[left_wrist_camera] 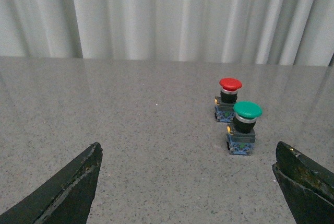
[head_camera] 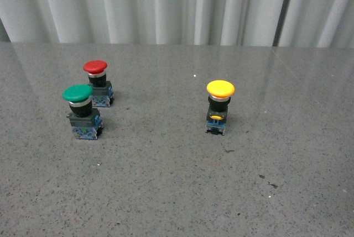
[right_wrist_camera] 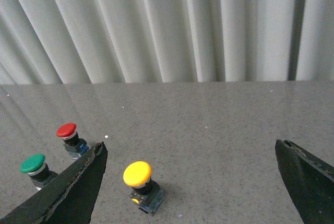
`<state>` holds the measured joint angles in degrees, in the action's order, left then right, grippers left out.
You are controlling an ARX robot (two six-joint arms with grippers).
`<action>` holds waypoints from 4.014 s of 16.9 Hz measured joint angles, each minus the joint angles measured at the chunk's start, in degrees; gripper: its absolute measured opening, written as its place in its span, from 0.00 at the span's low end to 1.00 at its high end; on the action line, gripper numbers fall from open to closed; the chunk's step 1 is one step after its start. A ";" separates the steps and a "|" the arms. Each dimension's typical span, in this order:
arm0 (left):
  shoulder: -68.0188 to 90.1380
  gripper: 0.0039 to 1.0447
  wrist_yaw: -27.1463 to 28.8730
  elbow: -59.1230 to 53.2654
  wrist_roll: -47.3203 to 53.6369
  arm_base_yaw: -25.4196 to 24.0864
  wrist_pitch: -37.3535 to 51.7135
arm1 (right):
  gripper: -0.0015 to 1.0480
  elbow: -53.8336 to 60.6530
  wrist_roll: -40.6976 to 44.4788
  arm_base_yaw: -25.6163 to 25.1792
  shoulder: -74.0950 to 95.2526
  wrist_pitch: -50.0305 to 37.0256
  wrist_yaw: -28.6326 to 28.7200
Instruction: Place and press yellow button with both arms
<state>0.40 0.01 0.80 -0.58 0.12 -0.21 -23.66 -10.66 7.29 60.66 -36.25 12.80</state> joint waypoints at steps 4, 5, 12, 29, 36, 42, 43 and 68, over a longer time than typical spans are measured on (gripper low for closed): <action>0.00 0.94 0.00 0.00 0.00 0.00 0.00 | 0.89 -24.22 -0.70 9.68 28.94 7.41 -2.95; 0.00 0.94 0.00 0.00 0.00 0.00 0.00 | 0.74 -25.27 -0.61 11.65 29.29 8.98 -3.39; 0.00 0.94 0.00 0.00 0.00 -0.02 0.00 | 0.34 -26.82 1.40 15.34 29.81 11.96 -5.42; 0.00 0.94 0.00 0.00 0.00 0.00 0.00 | 0.02 -29.94 6.49 17.03 36.81 19.89 -7.32; 0.00 0.94 0.02 0.00 -0.02 -0.02 0.02 | 0.02 -29.97 6.86 16.66 38.77 19.65 -7.02; 0.00 0.94 0.00 0.00 0.00 -0.02 0.00 | 0.02 -31.01 6.62 15.89 39.78 21.07 -5.88; 0.00 0.94 0.00 0.00 0.00 0.00 0.02 | 0.02 -31.19 6.49 15.87 39.91 21.42 -5.84; 0.00 0.94 -0.02 0.00 -0.02 0.00 0.04 | 0.02 -12.31 3.91 11.50 20.55 -2.32 -16.61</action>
<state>0.40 -0.01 0.80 -0.60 0.12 -0.16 -35.97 -6.74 18.79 81.21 -38.57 -3.81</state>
